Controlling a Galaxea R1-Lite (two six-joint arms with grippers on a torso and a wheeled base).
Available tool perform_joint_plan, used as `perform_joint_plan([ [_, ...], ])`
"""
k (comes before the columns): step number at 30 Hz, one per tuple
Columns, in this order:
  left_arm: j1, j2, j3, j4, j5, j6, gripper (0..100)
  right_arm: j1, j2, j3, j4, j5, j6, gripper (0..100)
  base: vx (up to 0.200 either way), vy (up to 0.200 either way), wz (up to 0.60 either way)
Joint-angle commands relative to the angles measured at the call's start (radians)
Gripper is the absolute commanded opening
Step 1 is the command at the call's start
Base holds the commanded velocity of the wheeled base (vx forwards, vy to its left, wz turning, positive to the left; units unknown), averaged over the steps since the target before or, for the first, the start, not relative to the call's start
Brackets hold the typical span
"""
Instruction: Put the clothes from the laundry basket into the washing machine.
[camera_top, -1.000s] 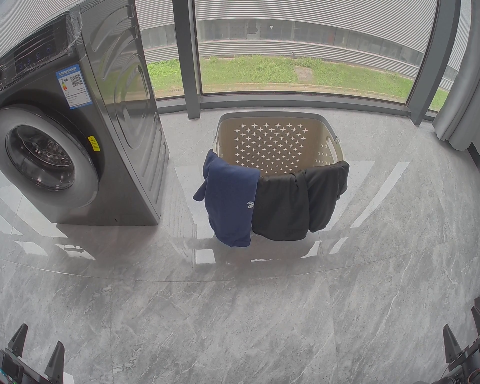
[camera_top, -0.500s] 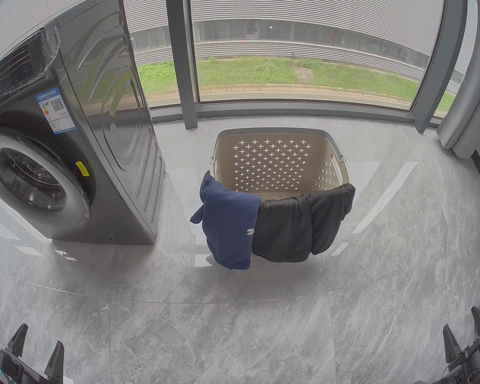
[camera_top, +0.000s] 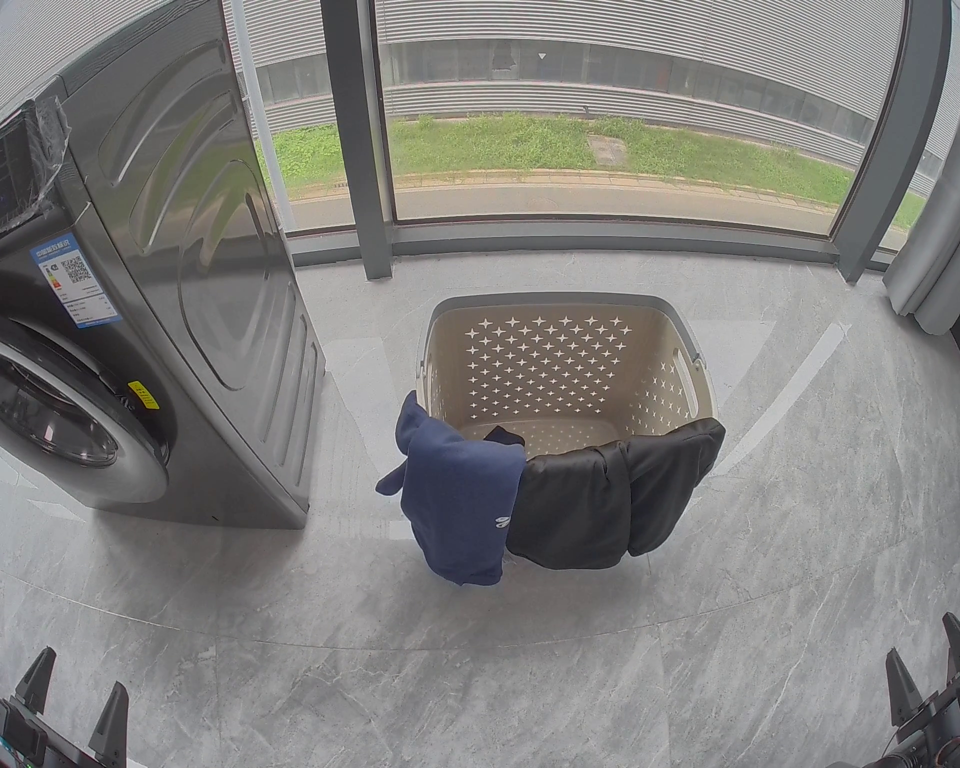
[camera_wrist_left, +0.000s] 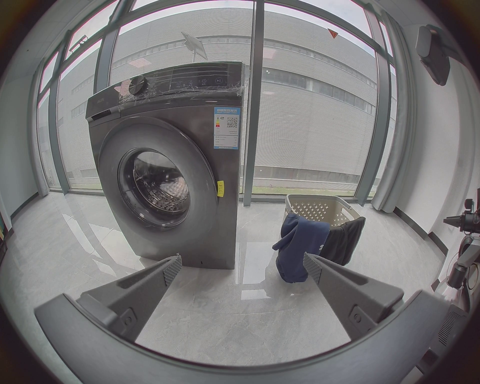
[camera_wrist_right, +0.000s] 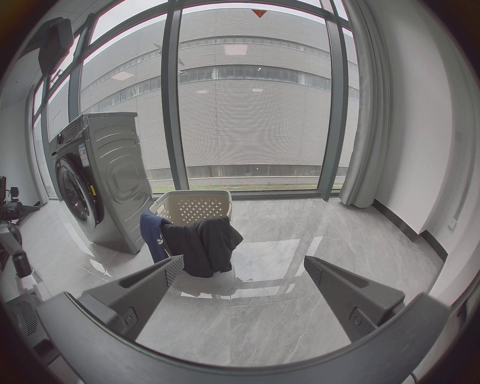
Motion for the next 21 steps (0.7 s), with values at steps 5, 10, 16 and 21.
perform_joint_plan([
  [5,0.0,-0.018,0.016,0.0,0.001,0.0,100,0.002,-0.017,0.018,0.0,0.0,0.0,100,0.0,-0.12,0.0],
  [10,0.0,-0.018,0.016,0.0,0.001,0.0,100,0.002,-0.017,0.018,0.0,0.0,-0.002,100,0.0,-0.2,0.0],
  [16,0.0,-0.018,0.016,0.0,0.002,0.0,100,0.002,-0.017,0.018,0.0,0.0,0.0,100,0.0,-0.133,0.0],
  [21,0.0,-0.018,0.016,0.0,0.002,0.0,100,0.002,-0.017,0.018,0.0,0.0,0.0,100,0.0,0.0,0.0],
])
